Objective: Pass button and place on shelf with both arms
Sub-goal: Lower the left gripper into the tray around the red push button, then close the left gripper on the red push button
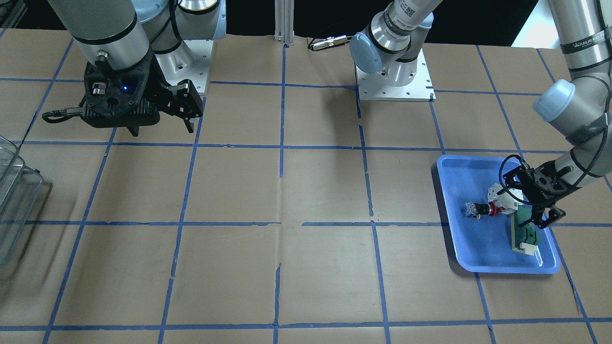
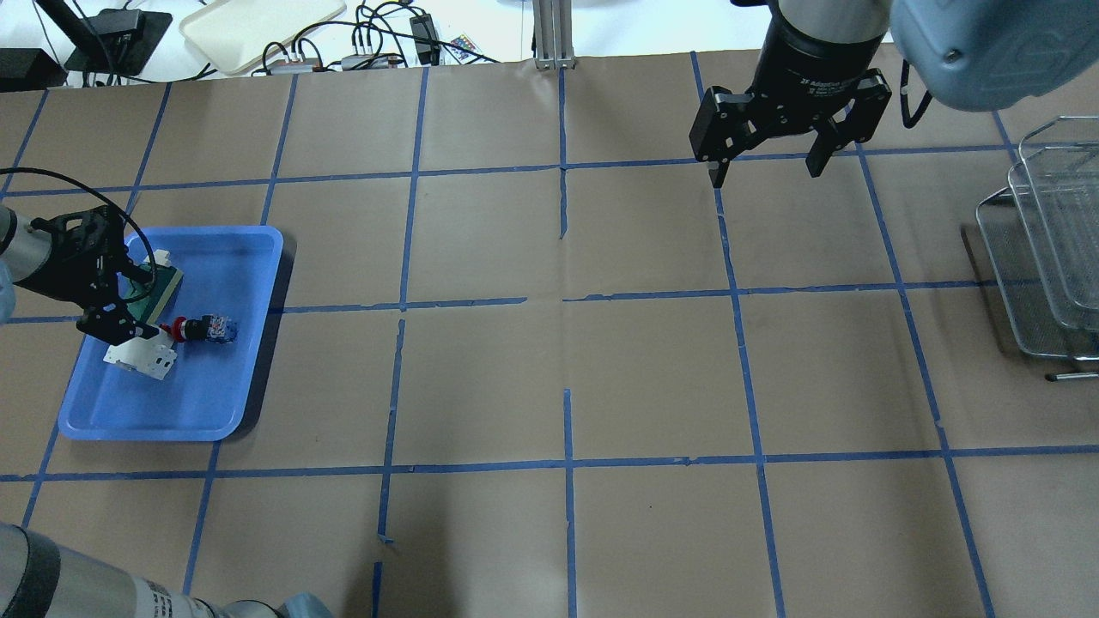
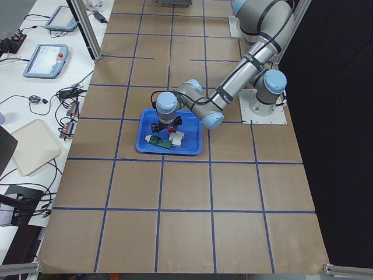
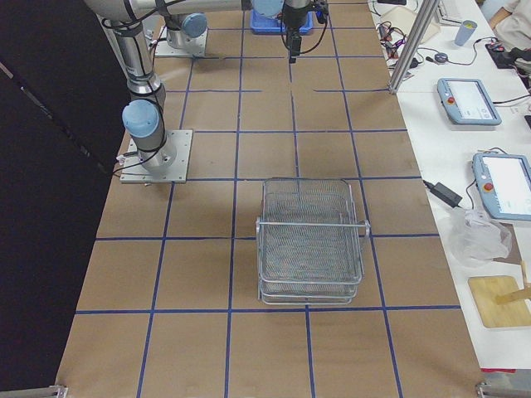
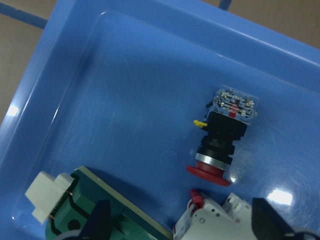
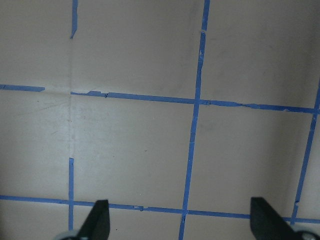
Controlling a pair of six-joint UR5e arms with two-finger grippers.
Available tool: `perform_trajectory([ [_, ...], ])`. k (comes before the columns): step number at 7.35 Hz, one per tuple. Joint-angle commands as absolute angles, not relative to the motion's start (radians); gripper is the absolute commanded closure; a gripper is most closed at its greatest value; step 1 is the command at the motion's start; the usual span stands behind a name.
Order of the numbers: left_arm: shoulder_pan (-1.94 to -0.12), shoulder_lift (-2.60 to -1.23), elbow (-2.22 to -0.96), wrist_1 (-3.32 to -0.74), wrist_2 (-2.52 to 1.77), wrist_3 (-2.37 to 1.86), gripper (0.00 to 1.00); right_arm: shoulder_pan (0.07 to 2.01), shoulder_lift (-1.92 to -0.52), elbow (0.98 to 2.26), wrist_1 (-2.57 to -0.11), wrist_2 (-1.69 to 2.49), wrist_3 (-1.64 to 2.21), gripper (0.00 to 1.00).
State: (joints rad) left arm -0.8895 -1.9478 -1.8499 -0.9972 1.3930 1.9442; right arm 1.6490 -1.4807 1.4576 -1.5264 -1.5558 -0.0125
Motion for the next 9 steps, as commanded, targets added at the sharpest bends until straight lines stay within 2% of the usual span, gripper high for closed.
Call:
perform_trajectory([
  [1,-0.893,-1.960,-1.850,-0.996,1.391,2.005,0.00,1.649,-1.479,1.459,-1.523,-1.557,-0.012,0.00],
  [7,-0.894,-1.999,-1.852,-1.000,1.329,2.084,0.02,1.648,-1.479,1.459,-1.525,-1.557,-0.012,0.00],
  [9,-0.894,-2.009,-1.852,-1.000,1.327,2.092,0.10,1.647,-1.479,1.459,-1.526,-1.557,-0.014,0.00],
])
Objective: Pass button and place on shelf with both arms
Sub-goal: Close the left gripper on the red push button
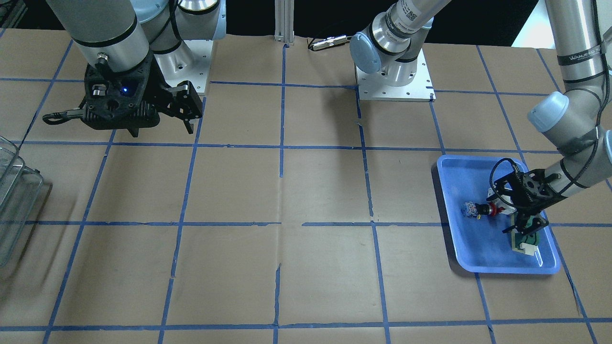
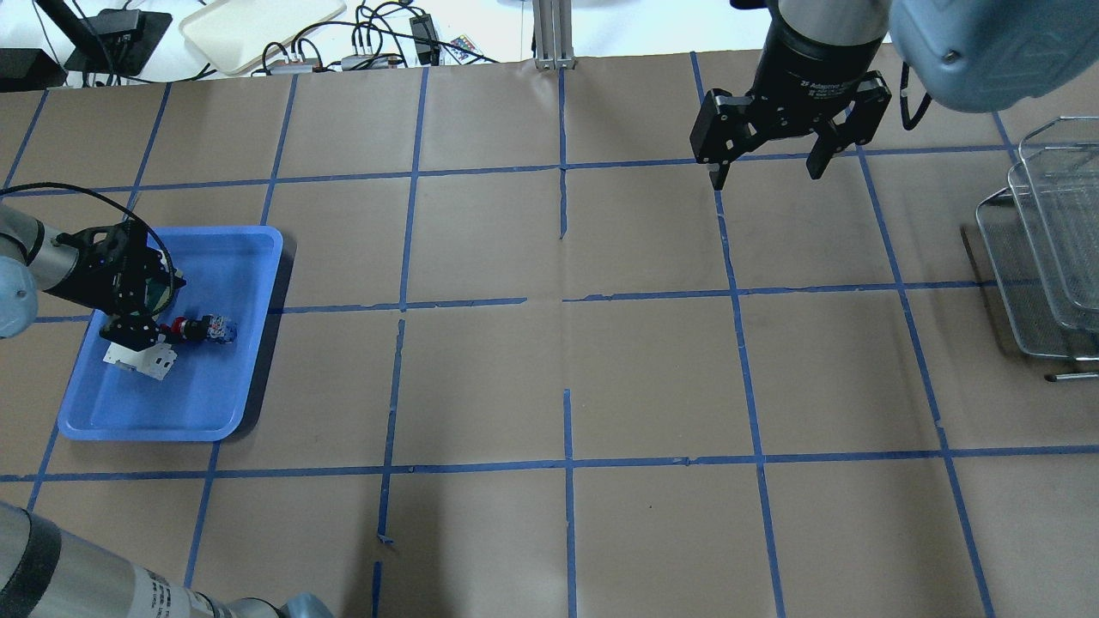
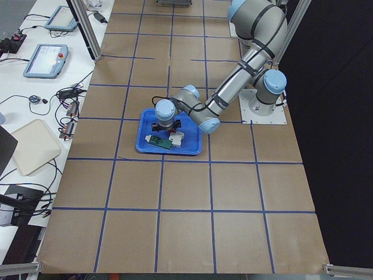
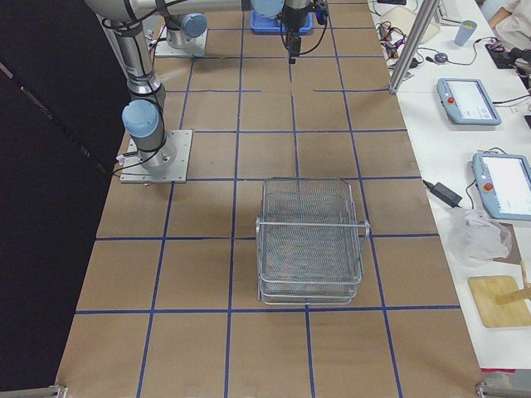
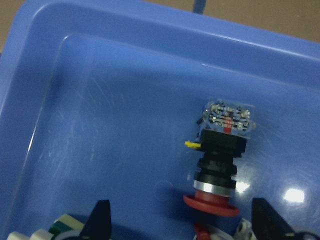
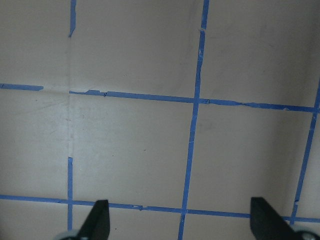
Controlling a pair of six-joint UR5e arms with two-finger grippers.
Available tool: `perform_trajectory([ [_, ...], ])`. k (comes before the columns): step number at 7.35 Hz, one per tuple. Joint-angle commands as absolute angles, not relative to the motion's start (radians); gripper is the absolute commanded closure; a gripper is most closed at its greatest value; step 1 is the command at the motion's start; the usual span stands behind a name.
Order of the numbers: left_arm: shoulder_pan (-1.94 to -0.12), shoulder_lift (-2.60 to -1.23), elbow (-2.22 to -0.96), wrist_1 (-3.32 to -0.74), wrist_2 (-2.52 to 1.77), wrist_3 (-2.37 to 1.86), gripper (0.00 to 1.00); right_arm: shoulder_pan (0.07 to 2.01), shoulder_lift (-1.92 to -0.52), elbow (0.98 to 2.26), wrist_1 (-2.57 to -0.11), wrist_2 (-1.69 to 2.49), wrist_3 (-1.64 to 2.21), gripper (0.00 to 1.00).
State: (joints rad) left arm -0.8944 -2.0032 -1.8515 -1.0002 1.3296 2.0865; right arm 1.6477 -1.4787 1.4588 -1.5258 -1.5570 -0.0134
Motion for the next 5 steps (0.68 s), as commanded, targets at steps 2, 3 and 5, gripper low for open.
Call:
perform_trajectory([
  [2,-0.894,-2.010,-1.852,-1.002,1.331,2.162,0.54,1.647,-1.477,1.459,-1.526,-1.557,-0.014,0.00],
  [3,-0.894,-2.010,-1.852,-1.002,1.330,2.171,0.82,1.647,-1.477,1.459,-1.525,-1.557,-0.014,0.00],
  [5,-0.894,-2.010,-1.852,-1.002,1.330,2.171,1.00,1.647,-1.477,1.459,-1.525,-1.559,-0.014,0.00],
])
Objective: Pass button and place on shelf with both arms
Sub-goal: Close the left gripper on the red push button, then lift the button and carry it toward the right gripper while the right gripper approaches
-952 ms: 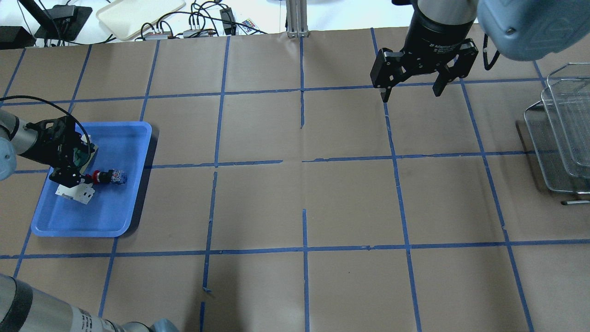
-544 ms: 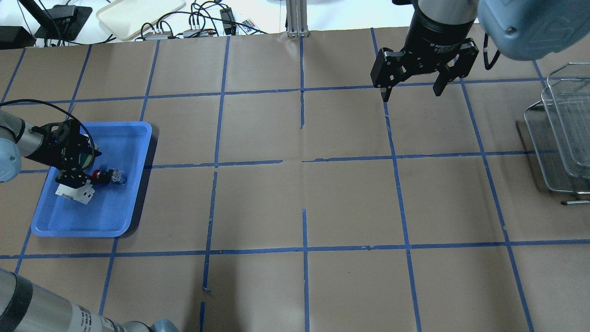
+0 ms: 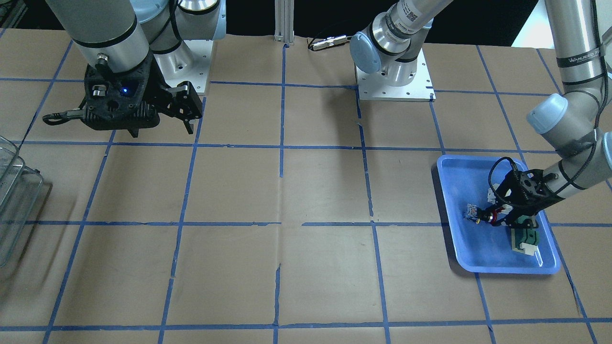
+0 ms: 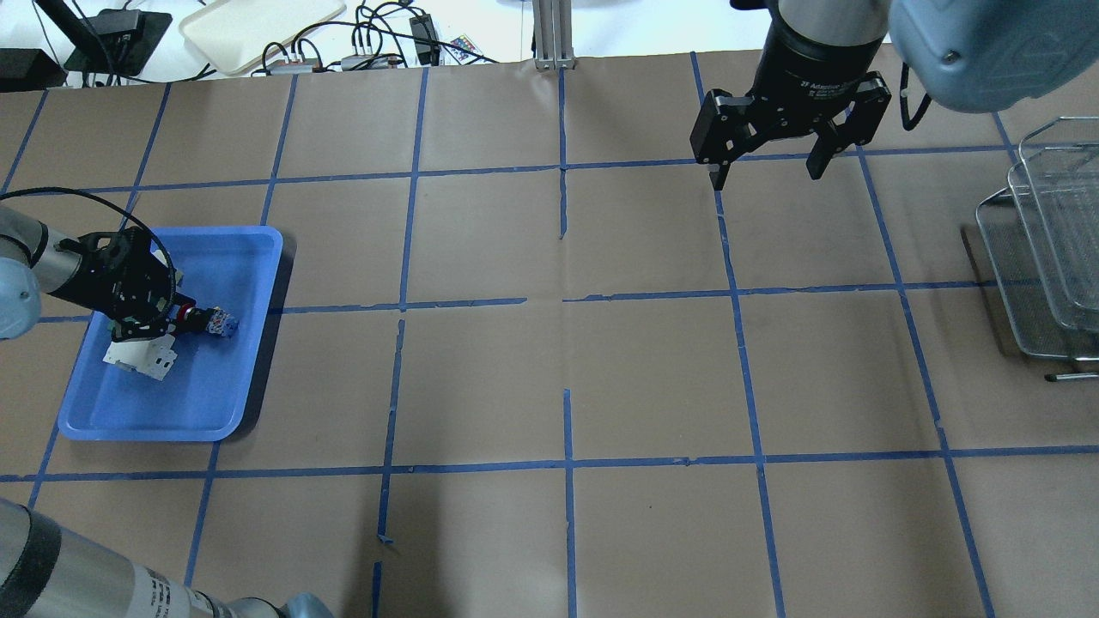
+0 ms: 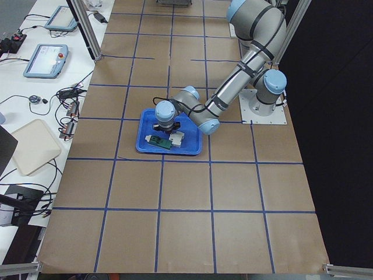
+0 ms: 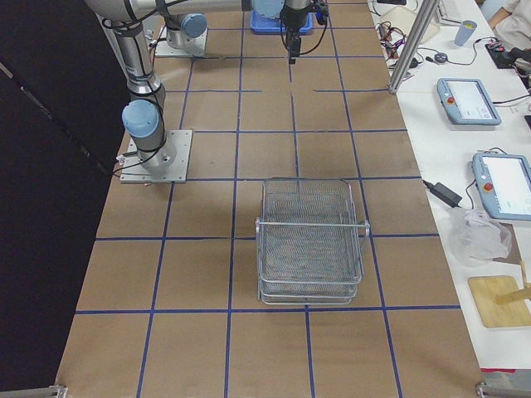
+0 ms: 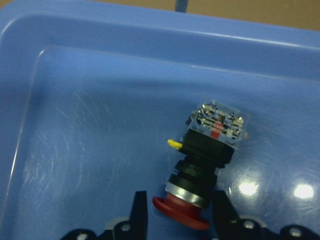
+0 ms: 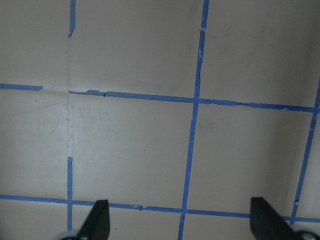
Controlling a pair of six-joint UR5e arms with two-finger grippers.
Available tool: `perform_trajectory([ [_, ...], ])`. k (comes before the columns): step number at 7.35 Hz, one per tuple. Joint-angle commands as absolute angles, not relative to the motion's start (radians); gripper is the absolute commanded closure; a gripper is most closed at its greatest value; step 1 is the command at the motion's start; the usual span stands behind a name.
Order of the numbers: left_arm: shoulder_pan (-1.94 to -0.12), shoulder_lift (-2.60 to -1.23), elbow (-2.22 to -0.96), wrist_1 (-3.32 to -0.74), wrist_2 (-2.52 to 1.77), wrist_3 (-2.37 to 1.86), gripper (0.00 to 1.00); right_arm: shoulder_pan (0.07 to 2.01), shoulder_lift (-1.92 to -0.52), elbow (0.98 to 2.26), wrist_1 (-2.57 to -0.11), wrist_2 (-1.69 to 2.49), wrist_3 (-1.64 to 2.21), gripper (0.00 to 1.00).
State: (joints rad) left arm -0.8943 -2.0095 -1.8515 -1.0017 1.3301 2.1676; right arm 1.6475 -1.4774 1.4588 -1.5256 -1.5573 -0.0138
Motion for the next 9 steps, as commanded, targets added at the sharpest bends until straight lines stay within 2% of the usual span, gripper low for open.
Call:
perform_trajectory([
  [1,-0.894,-2.006,-1.850,-1.000,1.331,2.155,1.00,1.647,-1.477,1.459,-1.525,-1.557,-0.014,0.00],
  [5,-0.957,-1.869,-1.838,-1.148,1.222,1.987,1.00,1.649,-1.480,1.457,-1.526,-1.534,-0.012,0.00],
  [8,-1.162,-1.796,-1.842,-1.187,1.011,1.673,1.00,1.647,-1.488,1.457,-1.511,-1.290,-0.023,0.00],
  [9,-1.240,-1.783,-1.842,-1.187,0.958,1.529,1.00,1.647,-1.494,1.457,-1.512,-1.264,-0.146,0.00],
])
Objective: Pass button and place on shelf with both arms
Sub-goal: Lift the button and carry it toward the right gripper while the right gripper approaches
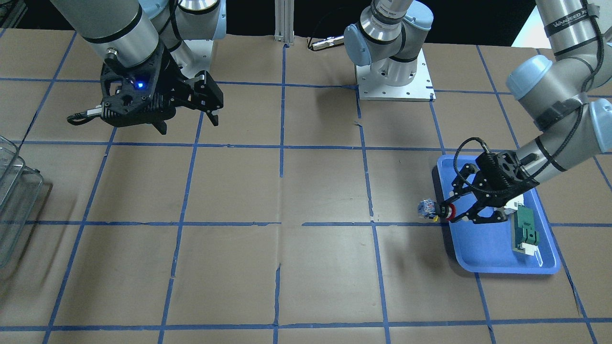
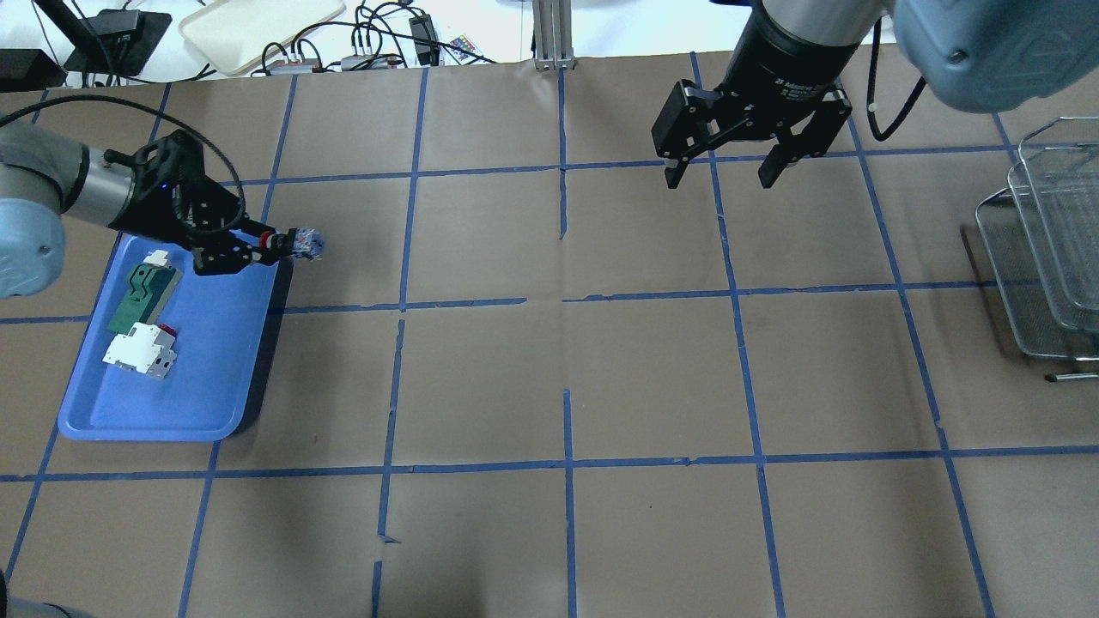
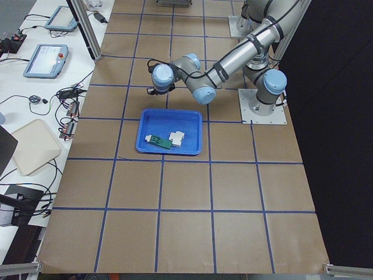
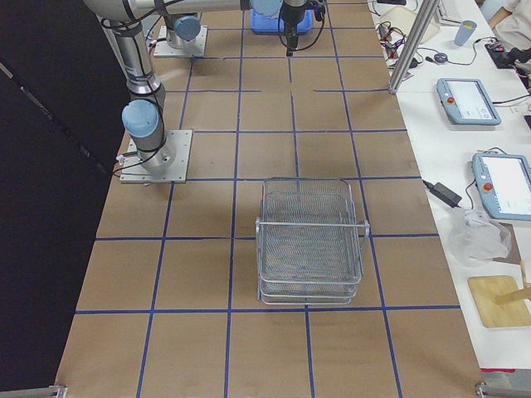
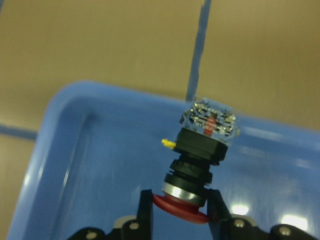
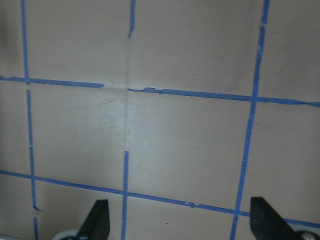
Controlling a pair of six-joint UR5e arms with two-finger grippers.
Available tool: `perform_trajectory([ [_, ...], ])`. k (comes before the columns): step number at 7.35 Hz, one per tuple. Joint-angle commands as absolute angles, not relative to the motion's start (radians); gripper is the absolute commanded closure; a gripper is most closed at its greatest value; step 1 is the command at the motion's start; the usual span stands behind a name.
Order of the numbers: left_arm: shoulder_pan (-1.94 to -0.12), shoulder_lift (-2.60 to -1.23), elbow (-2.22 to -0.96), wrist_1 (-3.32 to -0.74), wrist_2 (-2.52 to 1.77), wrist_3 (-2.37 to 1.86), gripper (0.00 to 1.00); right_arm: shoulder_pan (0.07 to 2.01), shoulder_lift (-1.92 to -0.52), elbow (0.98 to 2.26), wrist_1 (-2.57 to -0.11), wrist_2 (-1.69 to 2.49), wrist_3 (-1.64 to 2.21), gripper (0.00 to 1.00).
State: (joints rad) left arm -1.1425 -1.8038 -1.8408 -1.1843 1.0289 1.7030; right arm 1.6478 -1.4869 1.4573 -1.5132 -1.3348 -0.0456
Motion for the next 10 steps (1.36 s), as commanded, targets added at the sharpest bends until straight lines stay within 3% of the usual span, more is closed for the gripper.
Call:
perform_trajectory([
  [1,-1.293,-1.770,-1.844,-1.187,0.906,1.432,1.00,1.647,-1.493,1.457,-1.511,-1.266,-0.281,0.00],
  [4,-1.368,-1.732,-1.850,-1.210,0.793,1.321,1.00,1.664,-1.491,1.459,-1.514,-1.177,-0.680,0.00],
  [6,-1.417,-1.706,-1.850,-1.215,0.738,1.241,1.00,1.666,-1.485,1.524,-1.534,-1.079,-0.980,0.00],
  [10,-1.468,-1.669,-1.885,-1.244,0.654,1.132,1.00,1.781,-1.430,1.551,-1.842,-1.063,-1.163,0.00],
])
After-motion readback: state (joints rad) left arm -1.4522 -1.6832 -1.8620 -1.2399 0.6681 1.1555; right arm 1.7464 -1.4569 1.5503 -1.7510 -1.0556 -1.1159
